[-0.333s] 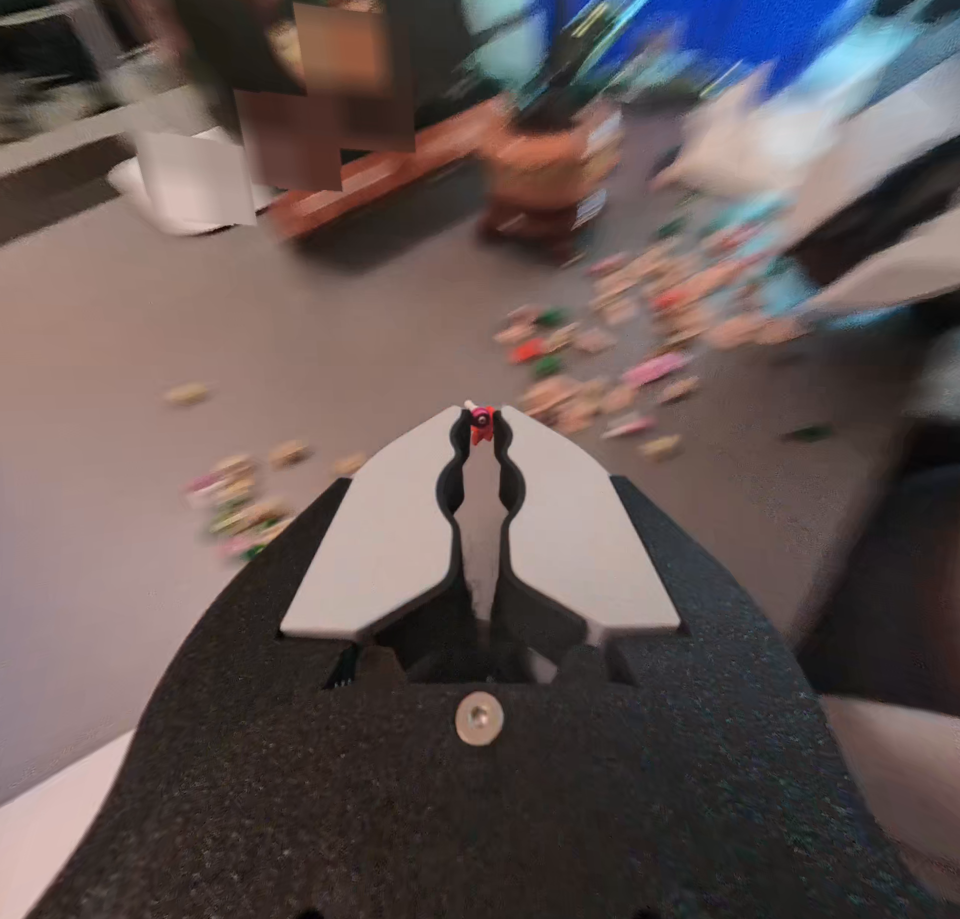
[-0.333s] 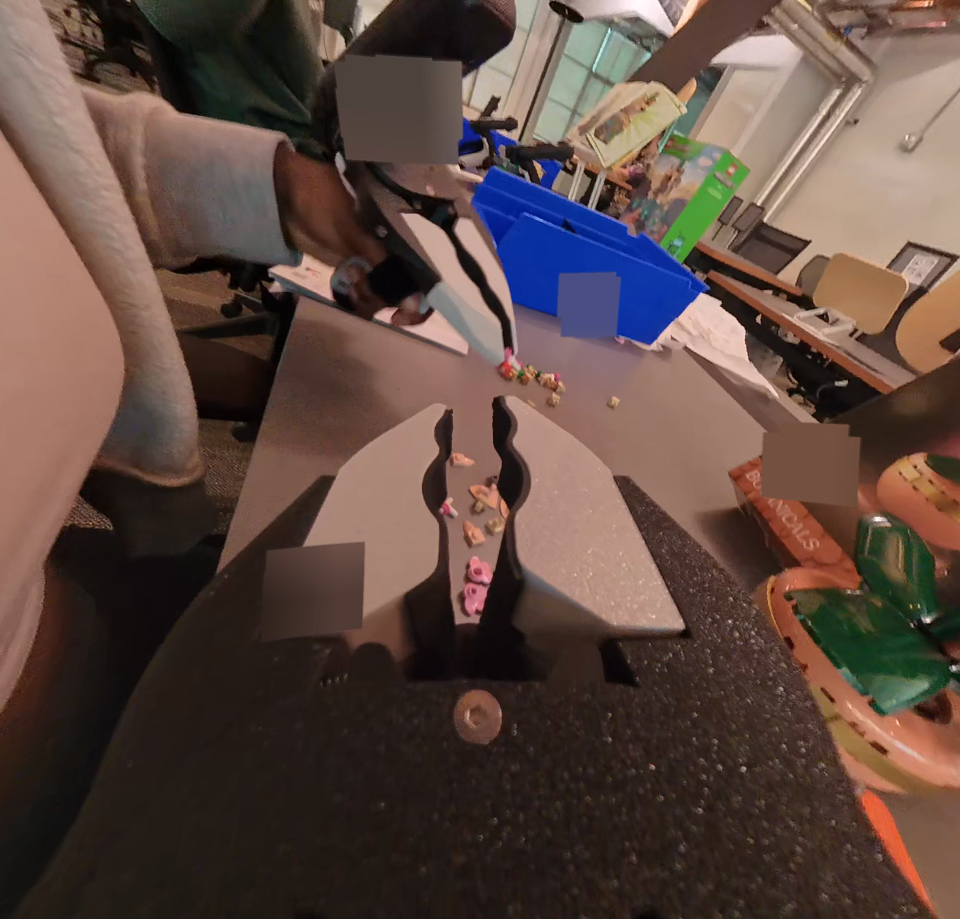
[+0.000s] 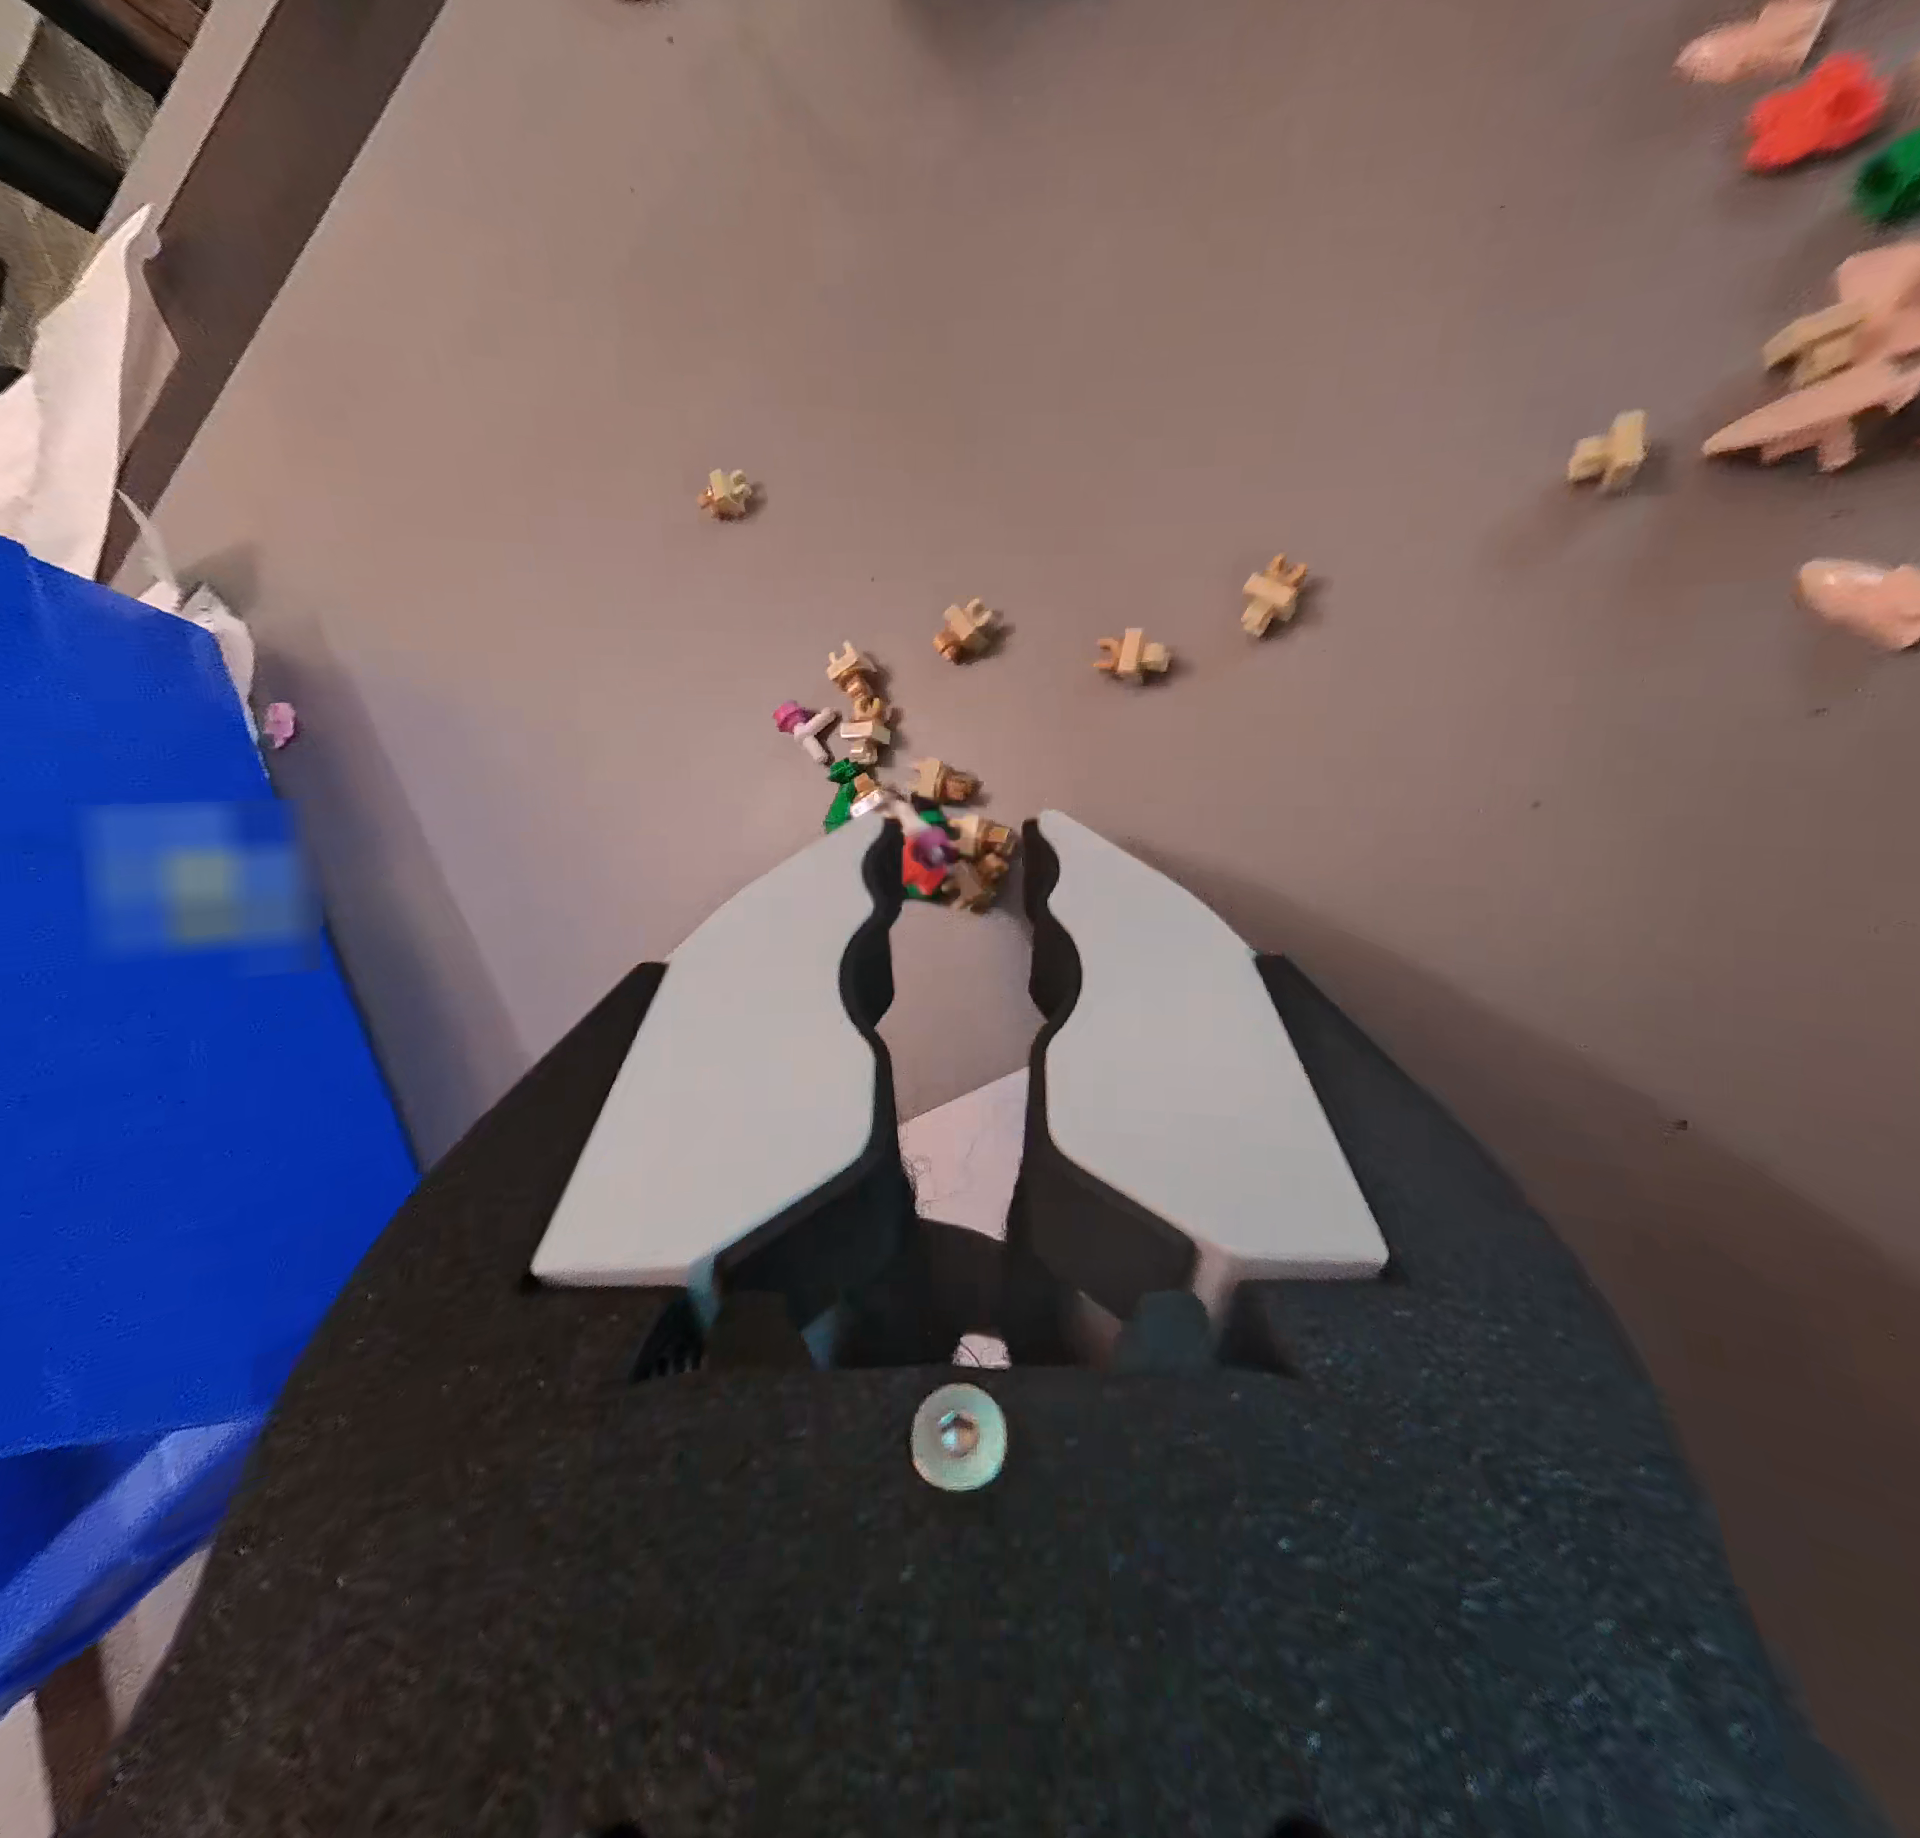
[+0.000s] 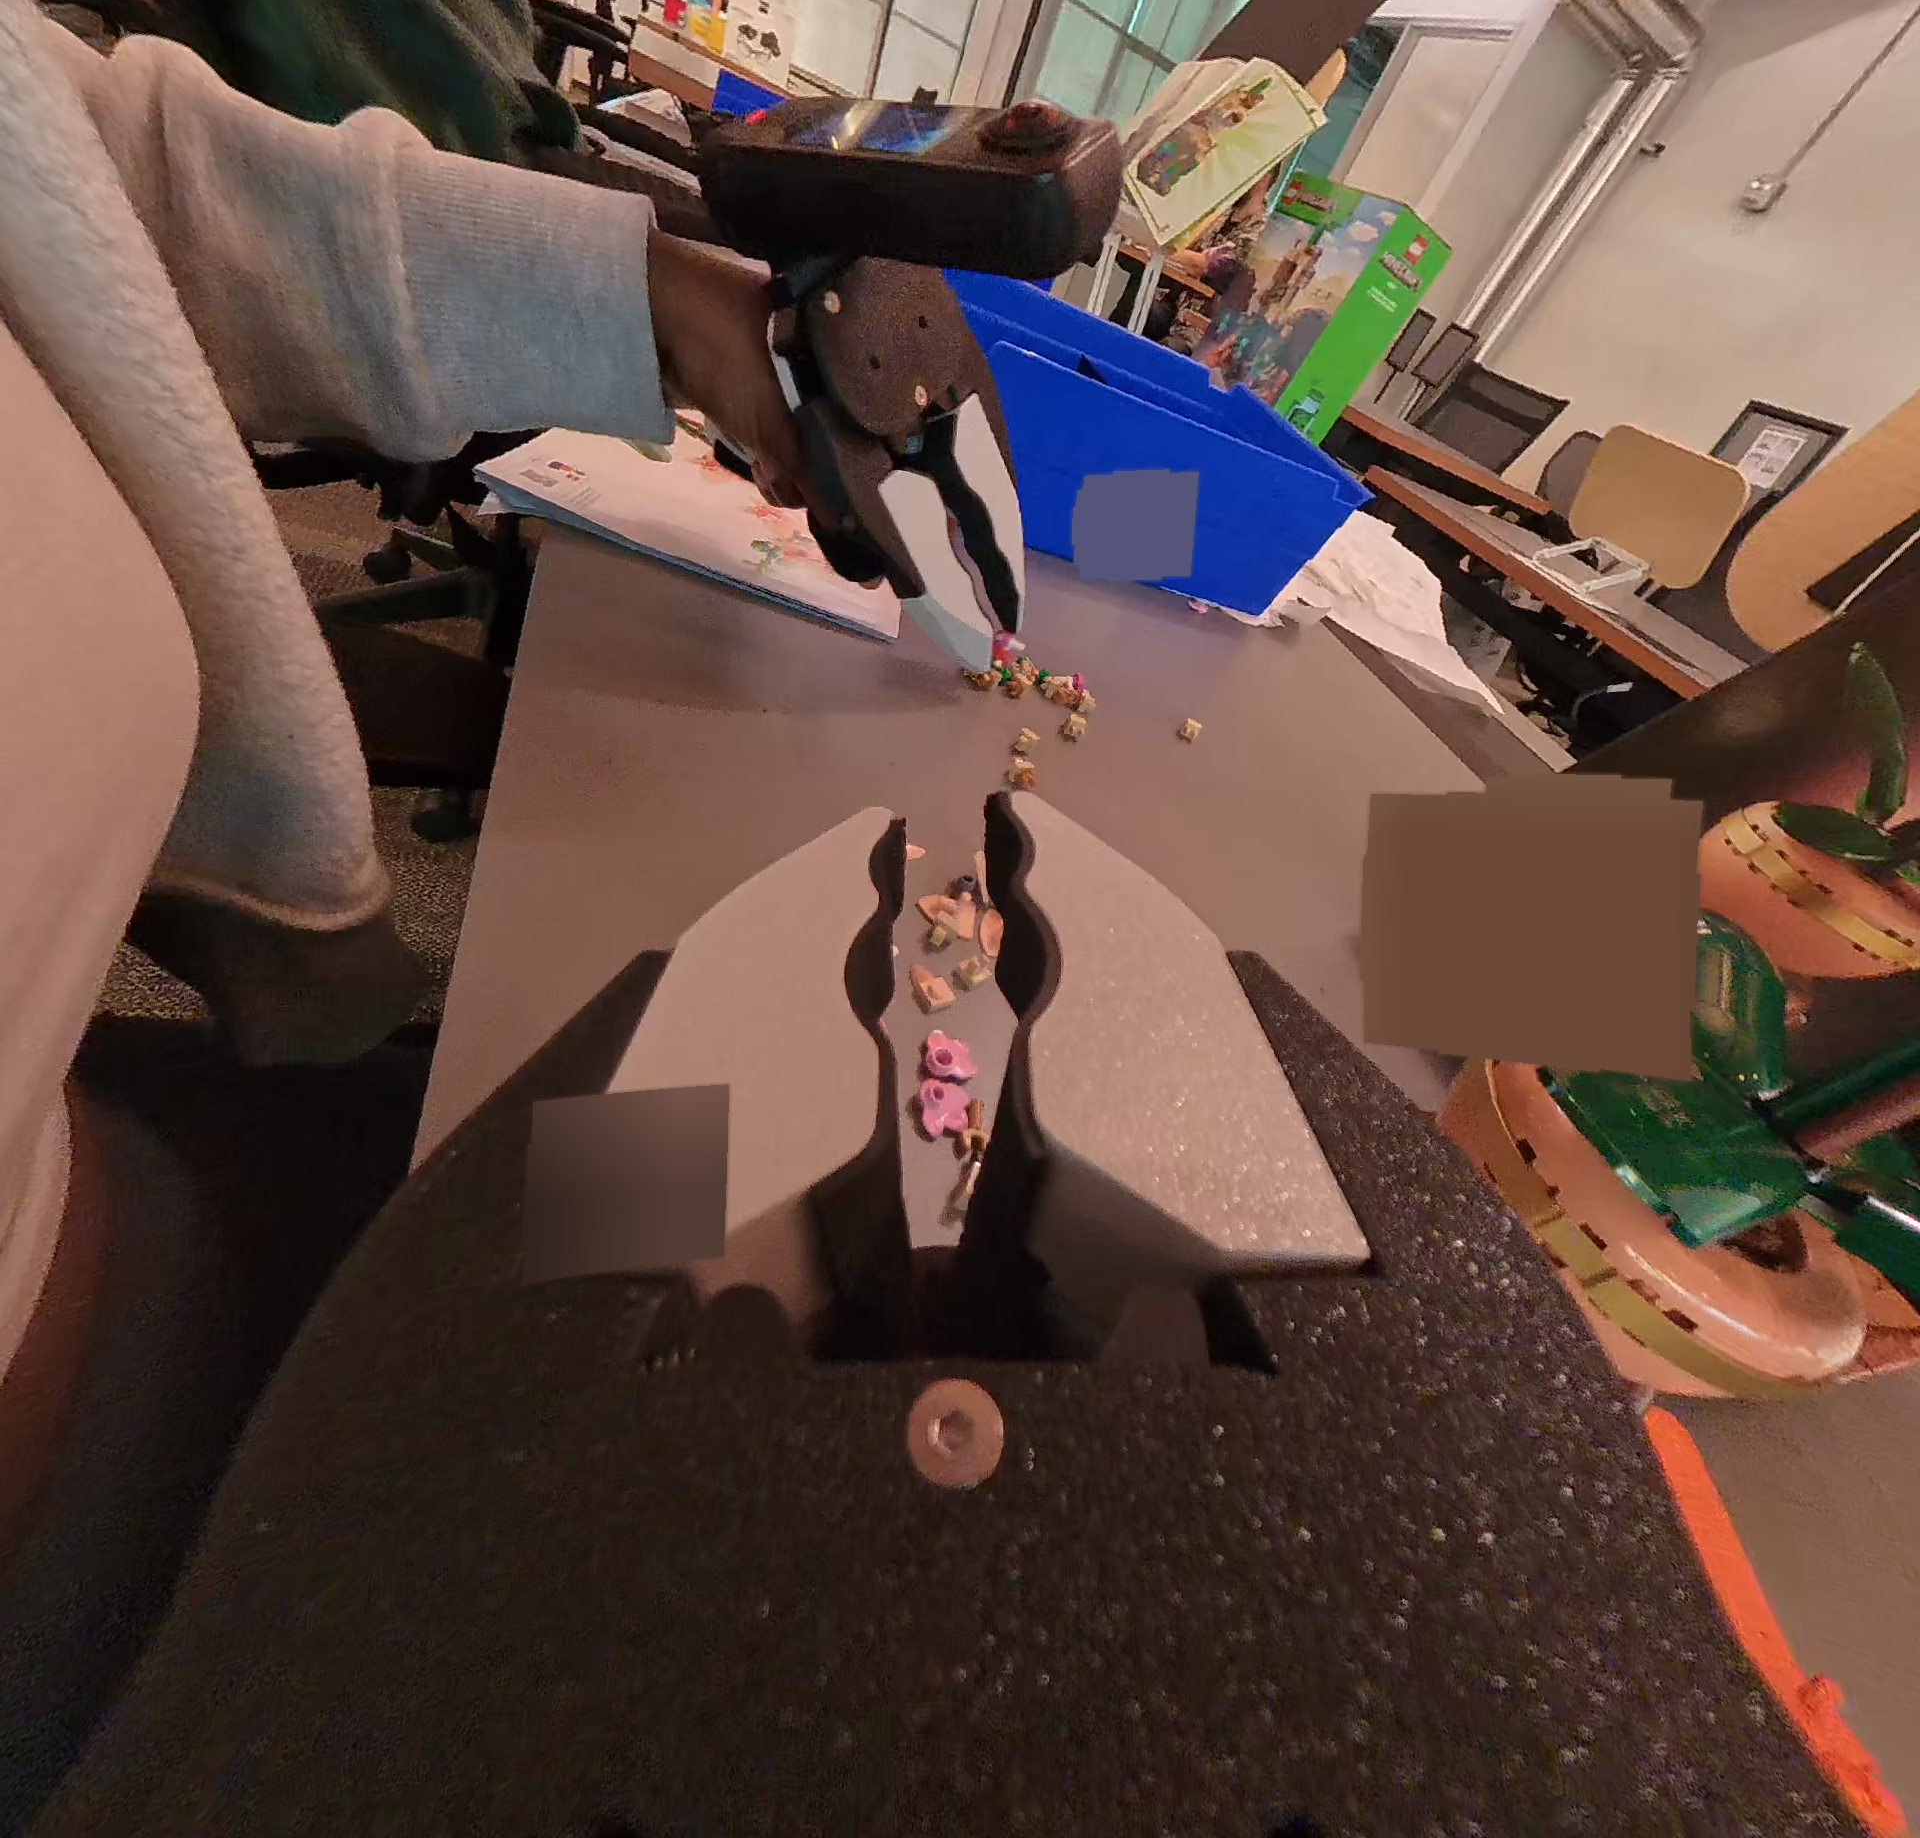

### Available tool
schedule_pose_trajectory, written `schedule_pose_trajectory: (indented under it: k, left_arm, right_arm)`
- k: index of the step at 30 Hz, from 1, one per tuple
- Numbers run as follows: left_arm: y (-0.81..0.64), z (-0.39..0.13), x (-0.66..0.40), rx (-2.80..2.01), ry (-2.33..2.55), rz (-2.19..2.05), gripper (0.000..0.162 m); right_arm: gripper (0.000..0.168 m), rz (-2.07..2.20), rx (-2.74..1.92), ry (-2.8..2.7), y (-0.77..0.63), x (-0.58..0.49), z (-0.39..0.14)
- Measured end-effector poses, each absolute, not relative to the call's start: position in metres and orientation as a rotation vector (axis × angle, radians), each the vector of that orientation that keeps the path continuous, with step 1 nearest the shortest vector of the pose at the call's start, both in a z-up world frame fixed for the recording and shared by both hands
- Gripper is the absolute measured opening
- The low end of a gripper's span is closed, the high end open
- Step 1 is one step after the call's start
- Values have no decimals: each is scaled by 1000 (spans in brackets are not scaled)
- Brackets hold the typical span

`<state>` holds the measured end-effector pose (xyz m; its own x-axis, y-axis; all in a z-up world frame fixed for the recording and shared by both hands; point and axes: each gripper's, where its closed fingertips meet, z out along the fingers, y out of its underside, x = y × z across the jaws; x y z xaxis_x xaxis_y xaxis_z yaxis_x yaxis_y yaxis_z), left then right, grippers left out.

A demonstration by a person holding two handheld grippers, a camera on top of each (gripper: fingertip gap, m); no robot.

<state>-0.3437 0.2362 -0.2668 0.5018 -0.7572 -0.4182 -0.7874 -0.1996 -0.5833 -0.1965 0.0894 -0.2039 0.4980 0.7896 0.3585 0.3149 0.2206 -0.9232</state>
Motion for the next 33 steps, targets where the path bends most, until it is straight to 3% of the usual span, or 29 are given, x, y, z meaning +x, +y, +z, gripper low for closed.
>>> schedule_pose_trajectory:
  k: [1, 7, 13, 25, 33]
  left_arm:
    - [236, -267, -345, -1962, 1278, 66, 23]
    - [219, -258, -332, -1903, 1298, -51, 20]
    - [124, -247, -238, -1669, 1575, -699, 10]
    - [116, -285, -218, -1478, 2011, -709, 13]
    - [104, -287, -214, -1496, 2039, -865, 2]
  right_arm:
    - [15, 431, -1368, -1057, 89, -195, -204]
    - [15, 421, -1400, -1040, 89, -183, -208]
    - [15, 403, -1423, -1022, 92, -174, -211]
    - [15, 371, -1426, -984, 90, -161, -208]
    - [15, 362, -1433, -982, 91, -157, -209]
